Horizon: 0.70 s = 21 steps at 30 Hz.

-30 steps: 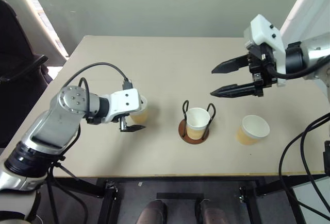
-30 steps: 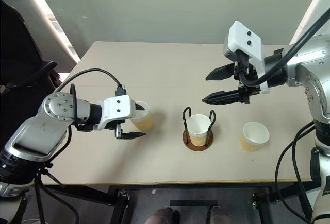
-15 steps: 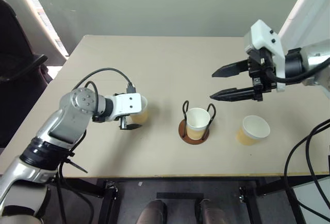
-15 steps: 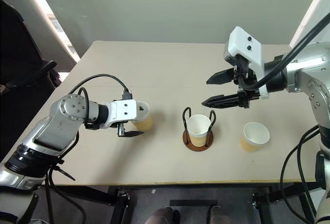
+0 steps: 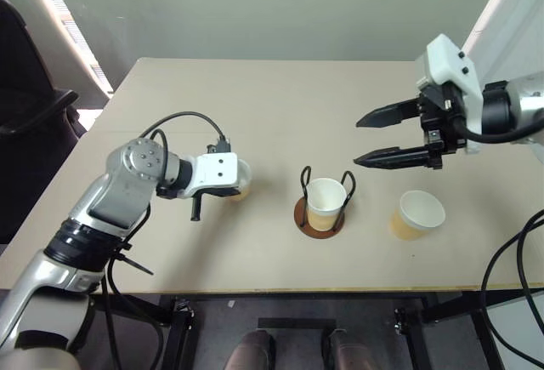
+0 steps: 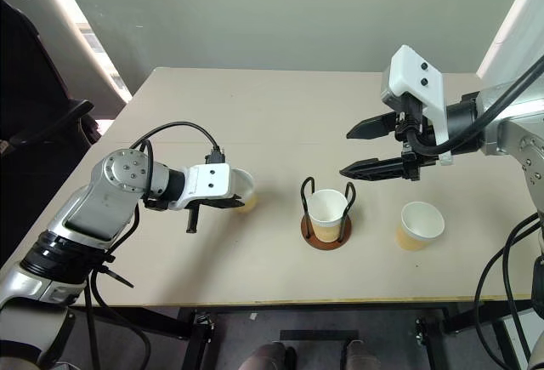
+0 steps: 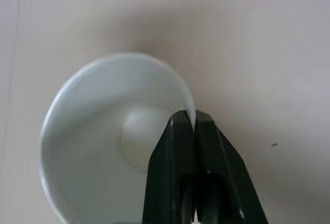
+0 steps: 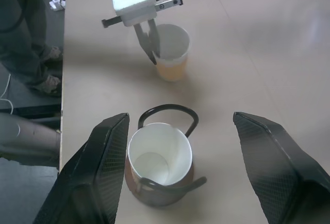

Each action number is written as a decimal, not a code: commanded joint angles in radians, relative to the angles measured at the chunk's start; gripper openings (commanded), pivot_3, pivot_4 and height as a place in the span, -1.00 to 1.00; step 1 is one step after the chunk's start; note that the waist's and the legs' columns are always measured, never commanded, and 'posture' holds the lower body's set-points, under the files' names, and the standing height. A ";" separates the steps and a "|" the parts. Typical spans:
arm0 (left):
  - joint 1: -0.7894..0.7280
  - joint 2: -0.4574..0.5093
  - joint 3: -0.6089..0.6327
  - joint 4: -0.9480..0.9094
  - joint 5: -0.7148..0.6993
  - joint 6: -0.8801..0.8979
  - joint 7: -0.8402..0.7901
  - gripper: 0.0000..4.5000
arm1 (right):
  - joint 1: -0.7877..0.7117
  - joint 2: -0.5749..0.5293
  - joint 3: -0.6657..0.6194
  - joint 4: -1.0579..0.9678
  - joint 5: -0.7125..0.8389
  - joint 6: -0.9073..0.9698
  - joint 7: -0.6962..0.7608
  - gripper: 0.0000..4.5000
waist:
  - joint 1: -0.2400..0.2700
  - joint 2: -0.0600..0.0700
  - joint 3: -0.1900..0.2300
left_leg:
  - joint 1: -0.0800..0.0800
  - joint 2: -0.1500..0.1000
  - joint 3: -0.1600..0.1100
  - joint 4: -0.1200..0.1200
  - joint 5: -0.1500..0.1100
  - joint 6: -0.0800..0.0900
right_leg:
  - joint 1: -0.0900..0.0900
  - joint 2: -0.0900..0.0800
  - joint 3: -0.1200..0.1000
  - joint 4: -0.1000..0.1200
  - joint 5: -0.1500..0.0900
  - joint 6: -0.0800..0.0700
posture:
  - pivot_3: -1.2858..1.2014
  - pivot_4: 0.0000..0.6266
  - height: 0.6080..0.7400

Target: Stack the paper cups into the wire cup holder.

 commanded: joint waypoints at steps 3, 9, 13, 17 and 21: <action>-0.047 0.064 0.041 -0.021 -0.019 -0.044 -0.091 -0.98 | 0.011 -0.021 -0.054 0.004 0.019 -0.066 0.020 0.48 | 0.000 0.000 0.000 | 0.000 0.000 0.000 0.000 0.000 0.001 | 0.000 0.000 0.000 0.000 0.000 0.000 | 0.03 -0.52 1.00; -0.133 0.052 0.073 -0.019 -0.103 -0.009 -0.178 -0.98 | 0.034 -0.024 -0.079 0.015 0.032 -0.104 0.021 0.48 | 0.001 0.000 0.000 | -0.001 0.000 0.000 0.001 -0.001 0.003 | 0.000 0.000 0.000 0.000 0.000 0.000 | 0.03 -0.52 1.00; -0.236 -0.001 0.092 -0.043 -0.215 0.083 -0.235 -0.98 | 0.079 -0.019 -0.159 0.005 0.087 -0.086 0.000 0.48 | 0.003 0.000 0.000 | -0.004 0.000 0.000 0.004 0.000 0.004 | 0.000 0.000 -0.001 0.000 0.000 0.001 | 0.03 -0.52 1.00; -0.353 -0.065 0.089 -0.037 -0.290 0.145 -0.274 -0.98 | 0.159 -0.029 -0.255 -0.035 0.169 -0.022 -0.038 0.48 | 0.007 0.000 0.000 | -0.006 0.000 0.001 0.007 -0.001 0.004 | 0.000 -0.001 -0.001 -0.001 0.001 0.002 | 0.03 -0.52 1.00; -0.444 -0.129 0.077 -0.010 -0.342 0.174 -0.308 -0.98 | 0.284 -0.044 -0.329 -0.104 0.226 0.018 -0.078 0.48 | 0.006 0.000 0.000 | -0.005 0.000 0.002 0.007 -0.001 0.004 | 0.001 -0.001 0.000 -0.002 0.002 0.006 | 0.03 -0.52 1.00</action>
